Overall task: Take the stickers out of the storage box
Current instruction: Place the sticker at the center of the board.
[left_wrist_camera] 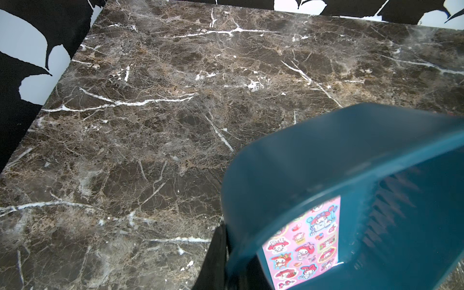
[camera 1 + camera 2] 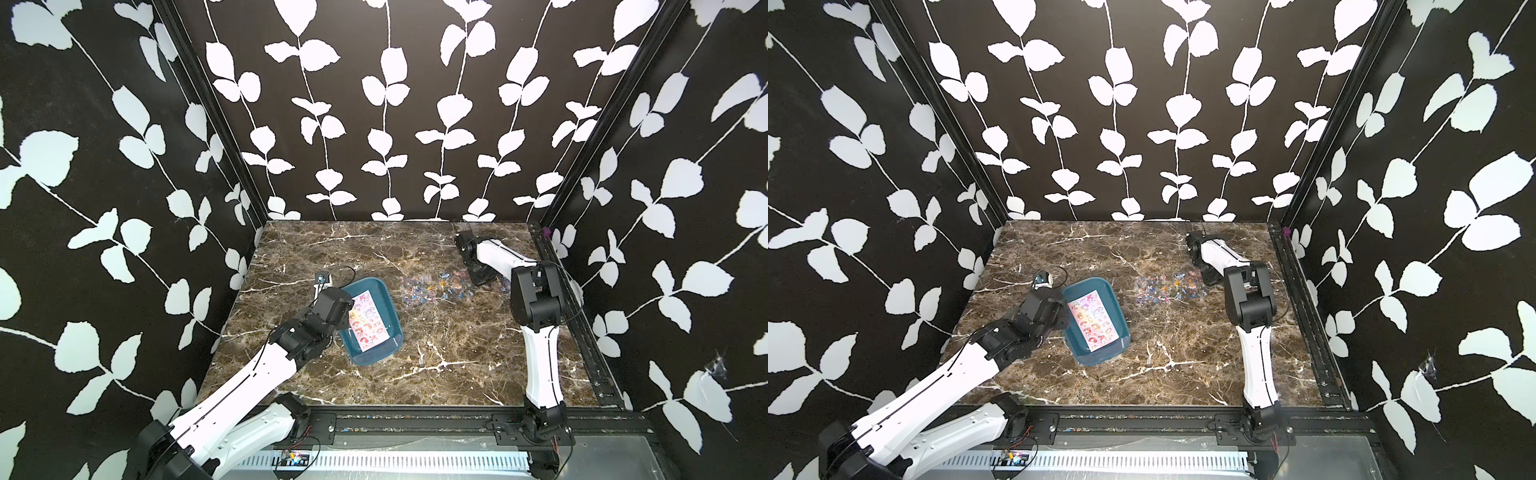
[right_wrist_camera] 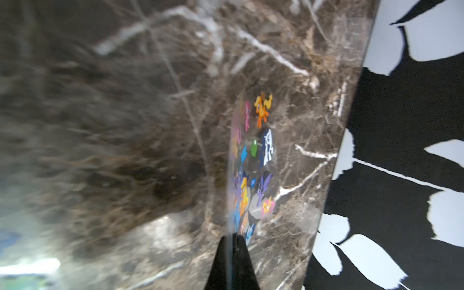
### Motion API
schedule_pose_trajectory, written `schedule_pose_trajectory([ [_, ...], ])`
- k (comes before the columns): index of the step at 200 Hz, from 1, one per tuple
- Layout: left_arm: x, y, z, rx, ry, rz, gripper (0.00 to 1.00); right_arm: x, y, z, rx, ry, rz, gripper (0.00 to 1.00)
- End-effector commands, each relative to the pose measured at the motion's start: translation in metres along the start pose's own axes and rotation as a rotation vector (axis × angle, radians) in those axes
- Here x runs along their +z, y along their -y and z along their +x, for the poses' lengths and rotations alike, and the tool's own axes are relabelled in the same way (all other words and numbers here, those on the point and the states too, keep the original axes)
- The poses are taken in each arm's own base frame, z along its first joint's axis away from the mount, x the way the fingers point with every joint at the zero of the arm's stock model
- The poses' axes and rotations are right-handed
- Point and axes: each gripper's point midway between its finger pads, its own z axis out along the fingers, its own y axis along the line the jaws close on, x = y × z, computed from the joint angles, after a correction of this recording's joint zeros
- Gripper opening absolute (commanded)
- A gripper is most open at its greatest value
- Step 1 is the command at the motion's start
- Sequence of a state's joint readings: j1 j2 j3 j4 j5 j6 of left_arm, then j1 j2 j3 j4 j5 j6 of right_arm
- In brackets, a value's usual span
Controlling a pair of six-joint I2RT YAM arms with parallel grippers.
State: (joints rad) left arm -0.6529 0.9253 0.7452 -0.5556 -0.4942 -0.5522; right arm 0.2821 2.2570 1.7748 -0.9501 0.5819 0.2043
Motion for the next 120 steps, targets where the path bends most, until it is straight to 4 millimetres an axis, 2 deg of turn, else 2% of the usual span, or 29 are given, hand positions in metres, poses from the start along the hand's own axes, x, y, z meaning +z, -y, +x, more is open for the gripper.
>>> schedule_pose_trajectory([
  [1,-0.001,-0.003,0.002,0.014,-0.001,-0.006,0.0,-0.001,-0.017,-0.002,0.026,-0.026,-0.074,0.06],
  [34,-0.001,-0.003,0.001,0.014,-0.004,-0.007,0.0,0.0,-0.026,-0.001,0.079,-0.078,-0.109,0.07],
  [43,-0.001,-0.003,0.001,0.013,-0.004,-0.006,0.0,0.0,-0.028,-0.001,0.085,-0.082,-0.116,0.1],
  [57,-0.002,-0.003,0.002,0.016,-0.004,-0.007,0.0,0.002,-0.031,-0.001,0.086,-0.097,-0.121,0.19],
  [83,-0.001,-0.003,0.003,0.017,-0.007,-0.004,0.0,0.001,-0.031,-0.001,0.099,-0.111,-0.121,0.23],
  [93,-0.001,-0.003,0.003,0.017,-0.007,-0.004,0.0,-0.001,-0.031,-0.002,0.113,-0.105,-0.133,0.29],
  [100,-0.001,-0.003,0.003,0.016,-0.007,-0.004,0.0,-0.003,-0.031,-0.004,0.125,-0.101,-0.143,0.4],
  [120,-0.001,-0.002,0.003,0.017,-0.008,-0.004,0.0,-0.013,-0.034,-0.007,0.163,-0.086,-0.208,0.48],
])
